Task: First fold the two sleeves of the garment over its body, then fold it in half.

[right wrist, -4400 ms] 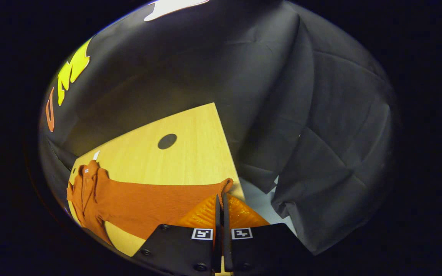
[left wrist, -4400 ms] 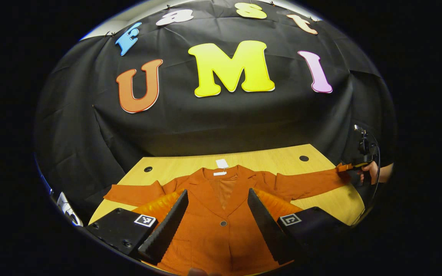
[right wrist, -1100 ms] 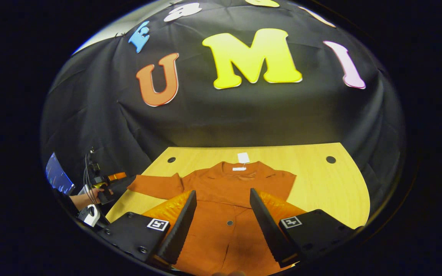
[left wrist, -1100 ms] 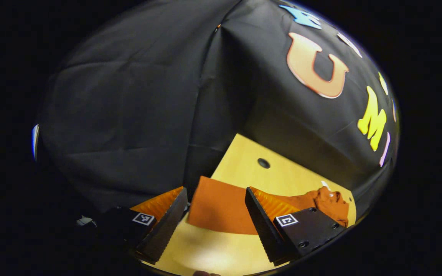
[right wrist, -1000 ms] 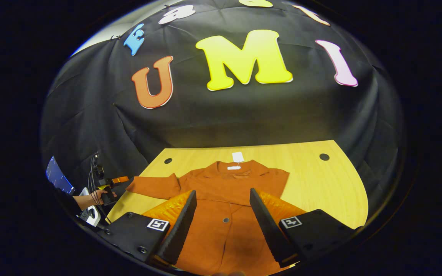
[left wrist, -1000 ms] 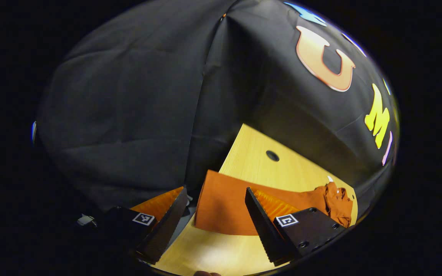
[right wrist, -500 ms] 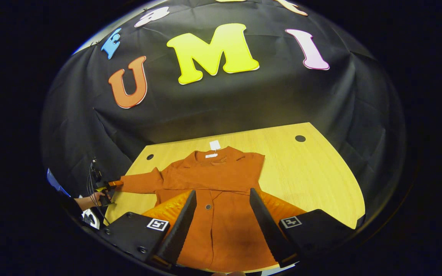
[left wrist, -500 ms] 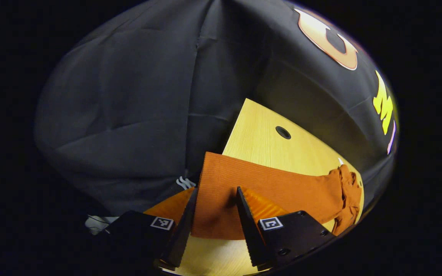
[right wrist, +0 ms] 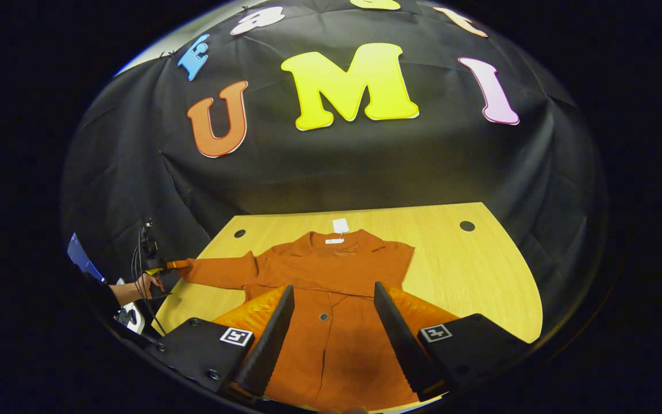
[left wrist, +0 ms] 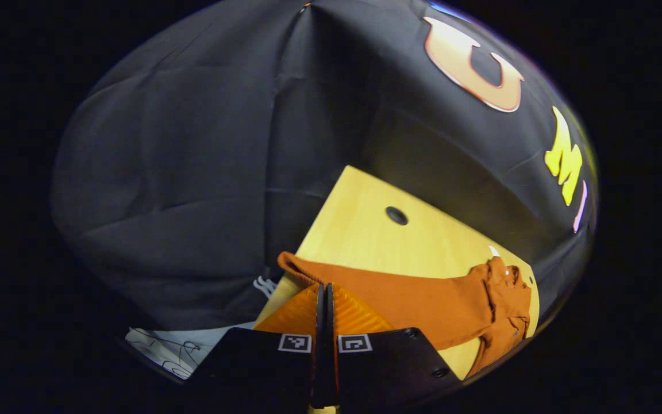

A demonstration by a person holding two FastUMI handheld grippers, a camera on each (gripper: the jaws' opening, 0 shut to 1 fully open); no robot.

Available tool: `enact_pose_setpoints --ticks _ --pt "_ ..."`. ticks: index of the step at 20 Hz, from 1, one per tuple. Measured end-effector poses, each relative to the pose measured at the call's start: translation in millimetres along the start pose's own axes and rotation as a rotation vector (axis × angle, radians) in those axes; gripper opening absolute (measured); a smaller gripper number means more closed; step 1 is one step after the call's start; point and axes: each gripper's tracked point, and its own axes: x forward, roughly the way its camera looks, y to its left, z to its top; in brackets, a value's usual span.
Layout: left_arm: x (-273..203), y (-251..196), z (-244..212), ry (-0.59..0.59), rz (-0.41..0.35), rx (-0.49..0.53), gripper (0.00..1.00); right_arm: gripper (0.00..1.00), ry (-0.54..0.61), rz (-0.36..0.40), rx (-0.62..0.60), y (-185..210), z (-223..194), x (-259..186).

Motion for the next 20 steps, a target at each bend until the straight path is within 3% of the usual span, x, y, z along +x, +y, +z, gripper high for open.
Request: enact_pose_setpoints --ticks 1,2,3,4,5,6,7,8,9,11,14,15,16,17,18,19,20 --pt "-6.2 -16.3 7.3 -0.008 -0.021 0.017 0.03 0.9 -0.006 0.012 0.007 1.3 -1.3 -2.5" --pt "-12.7 -32.1 13.9 -0.011 -0.038 0.028 0.03 0.84 -0.013 0.022 0.013 2.0 -1.2 -4.3" --pt "-18.7 -47.9 20.9 -0.017 -0.049 0.037 0.03 0.84 -0.019 0.032 0.017 2.9 -2.4 -5.6" --pt "-24.4 -66.3 28.7 -0.024 -0.069 0.043 0.03 0.9 -0.026 0.044 0.019 4.1 -2.4 -7.2" --pt "-28.3 -88.1 37.3 -0.037 -0.089 0.044 0.03 0.84 -0.033 0.057 0.021 3.5 -3.2 -8.6" --pt "-33.3 -110.5 43.1 -0.044 -0.103 0.05 0.03 0.9 -0.037 0.065 0.021 1.4 -4.2 -10.8" --pt "-40.2 -145.8 49.4 -0.046 -0.12 0.083 0.03 0.84 -0.048 0.081 0.02 -0.8 -6.8 -14.4" --pt "-45.3 -165.9 53.3 -0.049 -0.135 0.108 0.03 0.84 -0.055 0.086 0.016 -3.2 -7.0 -17.1" --pt "-53.3 -191.2 57.5 -0.054 -0.153 0.137 0.03 0.9 -0.066 0.087 0.013 -6.3 -7.1 -20.9" --pt "-65.9 -247.9 67.5 -0.069 -0.199 0.175 0.03 0.89 -0.093 0.093 0.017 -13.0 -6.0 -31.0" --pt "-82.4 -347.9 65.0 -0.084 -0.312 0.235 0.03 0.9 -0.115 0.115 0.048 -28.1 -7.8 -42.3" --pt "-83.1 -378.1 59.2 -0.087 -0.349 0.266 0.03 0.84 -0.128 0.111 0.051 -37.3 -7.4 -46.4" --pt "-85.9 -406.2 49.5 -0.076 -0.379 0.295 0.02 0.84 -0.143 0.1 0.056 -49.4 -3.9 -52.3" --pt "-87.9 -428.6 40.0 -0.062 -0.404 0.32 0.03 0.9 -0.159 0.086 0.063 -60.8 -2.5 -60.9" --pt "-87.5 -448.8 29.3 -0.049 -0.429 0.348 0.02 0.9 -0.178 0.068 0.072 -74.9 1.2 -67.0" --pt "-86.4 -470.1 19.2 -0.037 -0.454 0.367 0.03 0.83 -0.194 0.051 0.083 -88.5 3.2 -70.8" --pt "-85.4 -492.2 8.0 -0.019 -0.483 0.374 0.03 0.9 -0.206 0.028 0.094 -103.7 3.7 -76.5"
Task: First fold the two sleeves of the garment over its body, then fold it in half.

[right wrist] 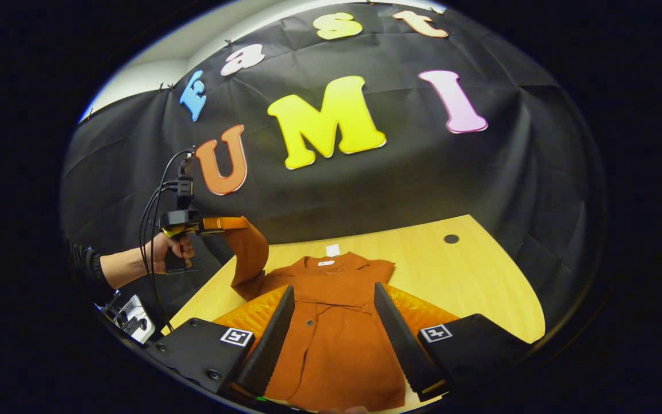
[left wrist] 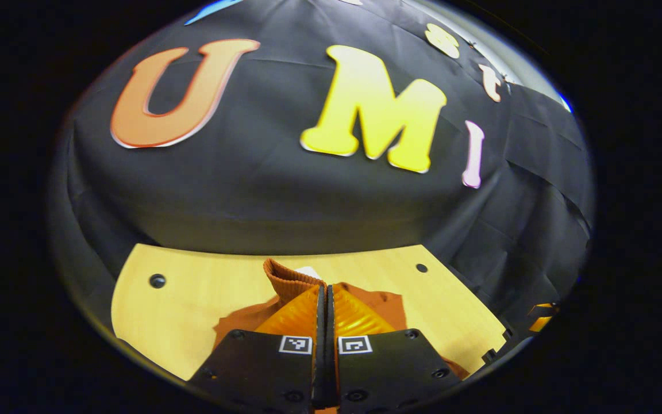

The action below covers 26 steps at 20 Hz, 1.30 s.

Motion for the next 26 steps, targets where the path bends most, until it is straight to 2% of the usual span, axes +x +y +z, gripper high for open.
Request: enact_pose_setpoints --ticks 2,6,9,11,14,17,20,21,22,23,25,26 --pt "23.9 -35.9 -6.6 0.026 -0.043 0.01 0.03 0.9 -0.014 -0.048 0.021 -30.5 1.7 -11.1" --pt "78.4 -88.1 -48.3 0.12 -0.107 0.007 0.03 0.9 -0.04 -0.137 0.055 -84.1 0.7 -33.2" --pt "124.3 -107.9 -88.9 0.173 -0.113 0.003 0.03 0.9 -0.039 -0.198 0.063 -117.2 -10.4 -48.0" --pt "153.4 -115.9 -122.3 0.203 -0.091 0.011 0.03 0.9 -0.029 -0.232 0.073 -132.9 -17.2 -58.7" --pt "181.3 -120.3 -166.6 0.243 -0.032 0.0 0.03 0.89 -0.011 -0.28 0.06 -150.7 -23.7 -73.2" --pt "198.9 -125.4 -185.6 0.233 -0.005 -0.039 0.04 0.9 0.007 -0.315 0.049 -160.9 -27.6 -82.2" --pt "203.0 -136.2 -198.8 0.261 -0.068 -0.091 0.1 0.9 0.011 -0.318 0.049 -153.8 -28.3 -81.2" --pt "201.7 -137.3 -196.3 0.258 -0.083 -0.098 0.24 0.89 0.013 -0.312 0.04 -148.8 -28.1 -78.9" --pt "200.5 -138.6 -195.4 0.256 -0.093 -0.106 0.3 0.9 0.014 -0.303 0.025 -143.5 -28.1 -75.5" --pt "195.7 -139.9 -193.0 0.255 -0.096 -0.112 0.43 0.9 0.016 -0.291 0.01 -137.0 -27.0 -72.3" --pt "175.0 -145.3 -183.4 0.241 -0.108 -0.122 0.53 0.9 0.014 -0.261 -0.012 -121.2 -27.0 -63.2" --pt "160.8 -147.5 -174.8 0.216 -0.113 -0.117 0.8 0.9 0.013 -0.244 -0.018 -113.1 -26.7 -58.3"
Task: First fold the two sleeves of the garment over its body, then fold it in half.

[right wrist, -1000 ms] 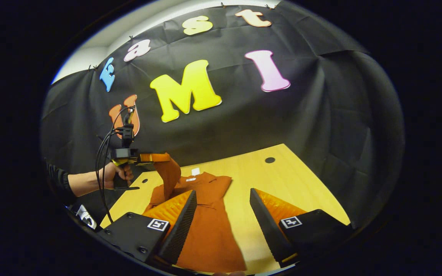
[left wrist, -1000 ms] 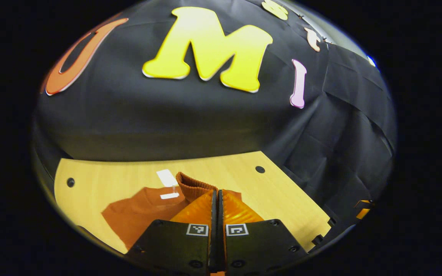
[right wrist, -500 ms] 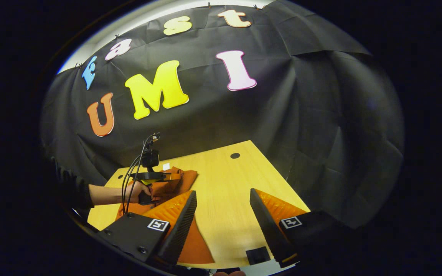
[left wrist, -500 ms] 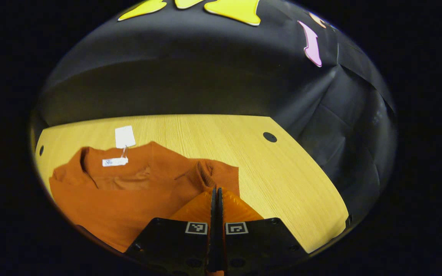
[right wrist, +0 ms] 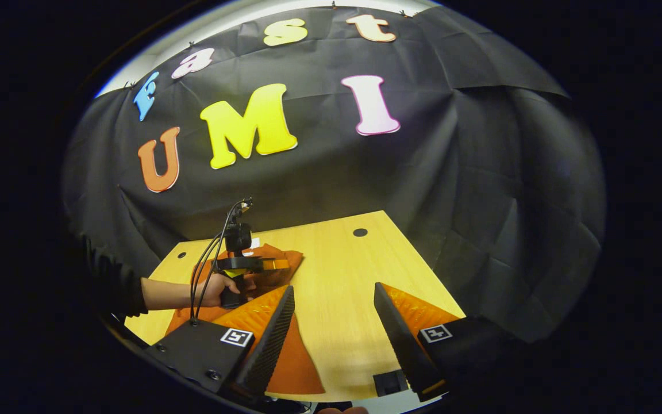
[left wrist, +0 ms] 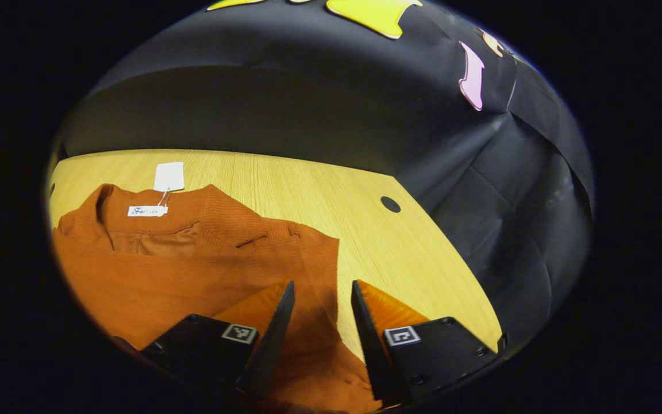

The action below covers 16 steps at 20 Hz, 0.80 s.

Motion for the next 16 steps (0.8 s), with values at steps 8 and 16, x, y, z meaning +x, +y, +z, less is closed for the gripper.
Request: enact_pose_setpoints --ticks 8,16 --pt "-224.7 15.6 44.5 -0.349 0.124 0.177 0.98 0.95 -0.009 0.165 -0.053 87.4 -5.8 31.1" --pt "-391.5 105.4 22.7 -0.52 0.469 0.144 0.98 0.97 -0.074 0.215 -0.15 138.2 -6.1 33.5"
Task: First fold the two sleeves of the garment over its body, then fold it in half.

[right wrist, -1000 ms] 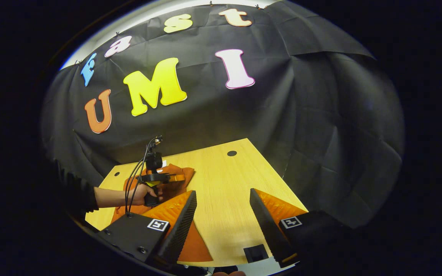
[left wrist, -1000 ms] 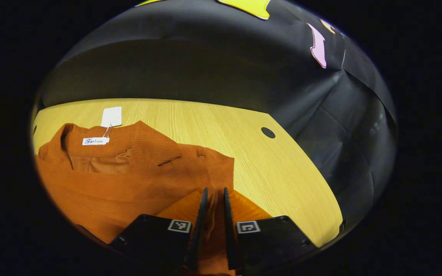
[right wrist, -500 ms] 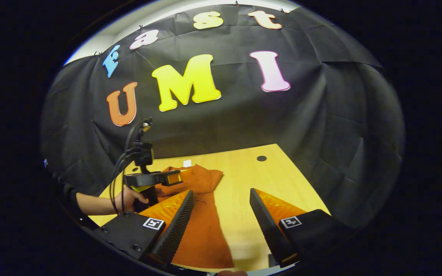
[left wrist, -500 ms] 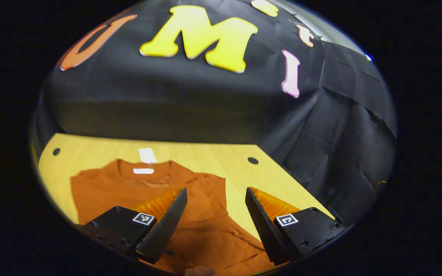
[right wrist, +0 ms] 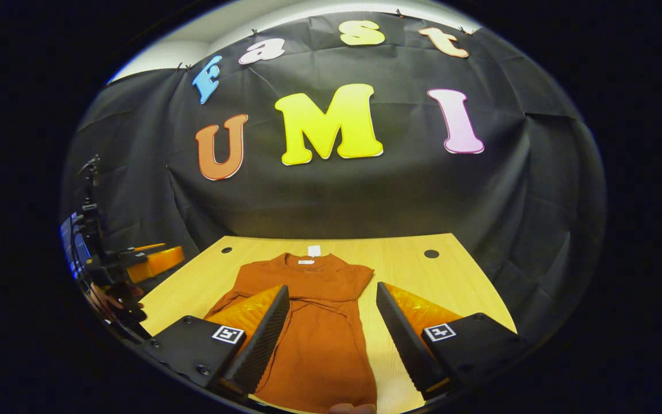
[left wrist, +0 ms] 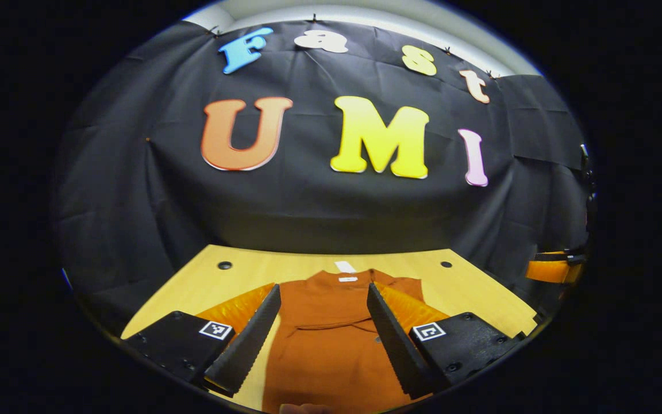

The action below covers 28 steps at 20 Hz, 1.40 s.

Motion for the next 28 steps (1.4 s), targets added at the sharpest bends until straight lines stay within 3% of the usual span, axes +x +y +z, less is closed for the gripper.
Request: enact_pose_setpoints --ticks 4,9,12,16,17,20,23,26,27,28 --pt "-33.9 16.6 -5.6 0.006 0.023 -0.035 0.97 0.98 0.008 0.056 0.013 29.1 -5.1 3.2" --pt "-47.0 35.5 -34.0 0.088 0.004 -0.078 0.98 0.98 0.069 0.056 0.027 23.2 -27.5 0.2" --pt "-58.8 43.4 -79.3 0.225 -0.056 -0.108 0.98 0.97 0.155 0.017 0.035 -1.2 -62.7 -10.2" --pt "-85.7 39.3 -139.8 0.434 -0.174 -0.235 0.98 0.98 0.273 -0.037 0.081 -38.4 -108.9 -29.7" --pt "-97.2 46.0 -165.9 0.514 -0.18 -0.275 0.99 0.97 0.318 -0.066 0.108 -54.6 -128.3 -37.4" --pt "-114.9 57.7 -205.1 0.612 -0.17 -0.294 0.99 0.97 0.401 -0.116 0.087 -79.8 -170.9 -48.5" --pt "-135.6 55.1 -237.9 0.724 -0.187 -0.341 0.99 0.98 0.49 -0.12 0.087 -83.3 -210.7 -58.7" --pt "-144.4 51.8 -253.1 0.774 -0.197 -0.353 0.99 0.98 0.538 -0.115 0.093 -80.2 -235.0 -56.2" --pt "-143.7 50.5 -256.7 0.78 -0.198 -0.348 0.99 0.94 0.55 -0.12 0.101 -77.9 -241.1 -54.4" --pt "-142.3 49.3 -259.7 0.788 -0.197 -0.346 0.99 0.98 0.563 -0.124 0.104 -76.7 -250.1 -55.2"
